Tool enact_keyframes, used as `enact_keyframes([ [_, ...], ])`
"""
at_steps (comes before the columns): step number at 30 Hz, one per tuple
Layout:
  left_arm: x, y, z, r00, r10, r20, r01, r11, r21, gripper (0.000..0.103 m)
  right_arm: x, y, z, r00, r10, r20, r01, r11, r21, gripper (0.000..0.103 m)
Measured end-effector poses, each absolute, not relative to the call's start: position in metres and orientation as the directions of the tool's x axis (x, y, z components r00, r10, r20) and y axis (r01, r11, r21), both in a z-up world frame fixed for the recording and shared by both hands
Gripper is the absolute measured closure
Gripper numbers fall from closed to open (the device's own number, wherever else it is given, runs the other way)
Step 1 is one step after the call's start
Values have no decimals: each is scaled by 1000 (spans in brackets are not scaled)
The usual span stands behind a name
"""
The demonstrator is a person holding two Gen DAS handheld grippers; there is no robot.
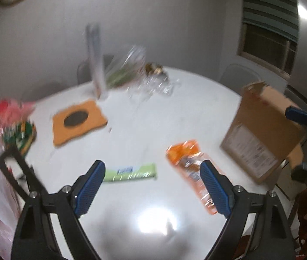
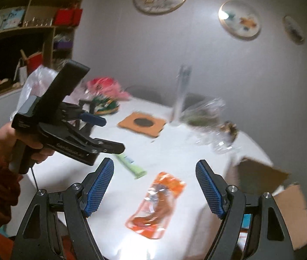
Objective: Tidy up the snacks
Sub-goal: 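Move both tools back over the last two snacks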
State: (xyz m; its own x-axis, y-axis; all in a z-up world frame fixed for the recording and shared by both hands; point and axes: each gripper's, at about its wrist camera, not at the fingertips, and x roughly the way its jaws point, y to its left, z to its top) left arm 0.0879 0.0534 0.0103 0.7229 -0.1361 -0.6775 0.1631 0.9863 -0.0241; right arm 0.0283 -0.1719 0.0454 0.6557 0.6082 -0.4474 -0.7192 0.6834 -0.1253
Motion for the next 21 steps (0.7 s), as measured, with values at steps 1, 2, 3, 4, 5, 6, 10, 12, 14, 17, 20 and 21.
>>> enact_keyframes([
  [1, 90, 61, -1, 708, -133, -694, 147, 988, -40, 16, 32, -167, 38, 641, 611, -464, -728, 676, -115, 27],
  [2, 92, 65, -10, 695, -131, -707, 133, 990, -53, 16, 37, -159, 27, 620, 615, -487, -739, 667, -99, 27],
  [3, 94, 70, -20, 682, -130, -720, 120, 991, -65, 16, 43, -153, 17, 605, 616, -504, -745, 661, -87, 27],
  [4, 97, 76, -33, 664, -127, -737, 103, 992, -78, 16, 47, -148, 7, 591, 615, -522, -750, 657, -74, 27],
  [5, 100, 80, -41, 654, -122, -747, 90, 992, -83, 16, 51, -144, -2, 580, 612, -538, -751, 657, -63, 27],
  [6, 101, 83, -50, 643, -112, -757, 76, 994, -83, 16, 59, -141, -16, 567, 606, -559, -749, 661, -44, 27],
  [10, 116, 88, -79, 587, -124, -800, 52, 992, -116, 16, 79, -136, -55, 529, 579, -620, -730, 683, 15, 27],
  [12, 123, 89, -88, 565, -137, -814, 46, 990, -134, 16, 88, -137, -70, 520, 566, -640, -718, 695, 32, 27],
  [14, 132, 92, -94, 546, -170, -821, 41, 984, -176, 16, 95, -138, -79, 516, 557, -651, -709, 704, 40, 27],
  [17, 147, 97, -98, 533, -186, -826, 14, 977, -211, 16, 104, -139, -88, 506, 551, -664, -703, 710, 53, 27],
  [20, 162, 97, -100, 524, -172, -834, -9, 978, -207, 16, 110, -141, -93, 499, 551, -669, -703, 709, 59, 27],
  [21, 167, 97, -101, 522, -161, -838, -15, 980, -198, 16, 112, -141, -95, 499, 550, -669, -703, 709, 58, 27],
])
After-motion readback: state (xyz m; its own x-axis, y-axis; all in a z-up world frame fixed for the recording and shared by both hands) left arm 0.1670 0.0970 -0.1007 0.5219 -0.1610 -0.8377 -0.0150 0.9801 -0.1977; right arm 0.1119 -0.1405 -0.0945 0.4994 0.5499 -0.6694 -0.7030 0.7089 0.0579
